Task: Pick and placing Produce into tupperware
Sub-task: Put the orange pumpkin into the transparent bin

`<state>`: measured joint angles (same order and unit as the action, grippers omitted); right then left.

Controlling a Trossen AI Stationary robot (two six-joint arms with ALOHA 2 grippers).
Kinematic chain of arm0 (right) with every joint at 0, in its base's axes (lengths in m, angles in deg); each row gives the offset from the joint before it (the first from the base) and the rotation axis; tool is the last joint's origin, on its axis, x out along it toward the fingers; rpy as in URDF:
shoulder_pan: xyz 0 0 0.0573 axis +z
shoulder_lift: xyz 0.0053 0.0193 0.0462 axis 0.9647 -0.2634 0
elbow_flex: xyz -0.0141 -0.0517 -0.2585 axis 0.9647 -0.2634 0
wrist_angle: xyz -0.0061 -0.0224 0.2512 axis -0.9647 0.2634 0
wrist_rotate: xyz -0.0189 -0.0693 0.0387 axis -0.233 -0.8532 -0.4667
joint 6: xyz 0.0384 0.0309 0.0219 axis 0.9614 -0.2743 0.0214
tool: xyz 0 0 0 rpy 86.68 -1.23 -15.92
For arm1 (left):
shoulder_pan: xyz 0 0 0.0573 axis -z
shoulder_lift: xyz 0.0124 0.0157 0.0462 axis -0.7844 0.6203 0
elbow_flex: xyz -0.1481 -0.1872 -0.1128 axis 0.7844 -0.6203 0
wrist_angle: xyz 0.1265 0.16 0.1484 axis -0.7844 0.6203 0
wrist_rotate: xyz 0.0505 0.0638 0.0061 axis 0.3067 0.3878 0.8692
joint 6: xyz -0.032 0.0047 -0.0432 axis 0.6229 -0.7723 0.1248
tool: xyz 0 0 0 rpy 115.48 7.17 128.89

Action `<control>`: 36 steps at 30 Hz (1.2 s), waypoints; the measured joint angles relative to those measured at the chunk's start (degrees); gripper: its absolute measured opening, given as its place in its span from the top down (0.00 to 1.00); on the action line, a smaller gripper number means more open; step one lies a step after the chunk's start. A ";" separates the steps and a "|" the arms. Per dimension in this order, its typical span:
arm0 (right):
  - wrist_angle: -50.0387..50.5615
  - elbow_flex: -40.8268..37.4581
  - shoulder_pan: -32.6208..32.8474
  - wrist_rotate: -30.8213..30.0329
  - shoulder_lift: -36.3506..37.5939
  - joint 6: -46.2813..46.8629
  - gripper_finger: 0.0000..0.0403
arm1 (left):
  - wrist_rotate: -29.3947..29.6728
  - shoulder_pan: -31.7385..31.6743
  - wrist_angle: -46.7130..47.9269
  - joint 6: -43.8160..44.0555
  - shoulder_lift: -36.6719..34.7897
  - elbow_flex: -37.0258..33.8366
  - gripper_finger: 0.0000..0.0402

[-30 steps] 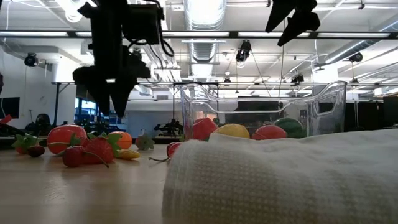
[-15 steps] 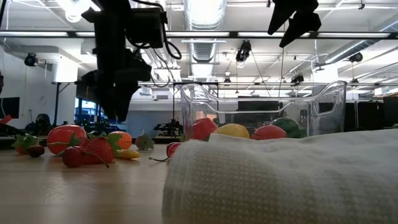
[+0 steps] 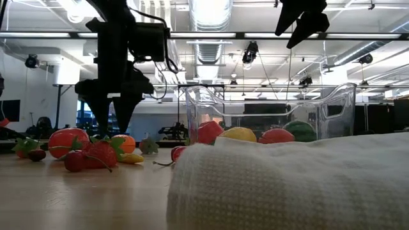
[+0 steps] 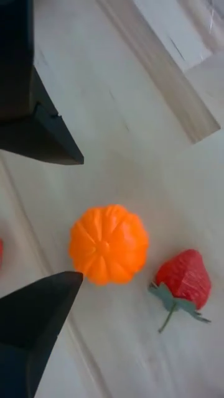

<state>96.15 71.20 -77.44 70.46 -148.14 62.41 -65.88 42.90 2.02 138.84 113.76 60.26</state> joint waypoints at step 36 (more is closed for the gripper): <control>-0.14 -0.39 -0.10 0.00 0.00 1.31 0.20 | -1.69 -1.15 -16.37 -4.75 4.63 -7.18 0.32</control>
<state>96.01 70.81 -77.54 70.46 -148.14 63.73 -67.57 41.75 -14.35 134.09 118.39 53.08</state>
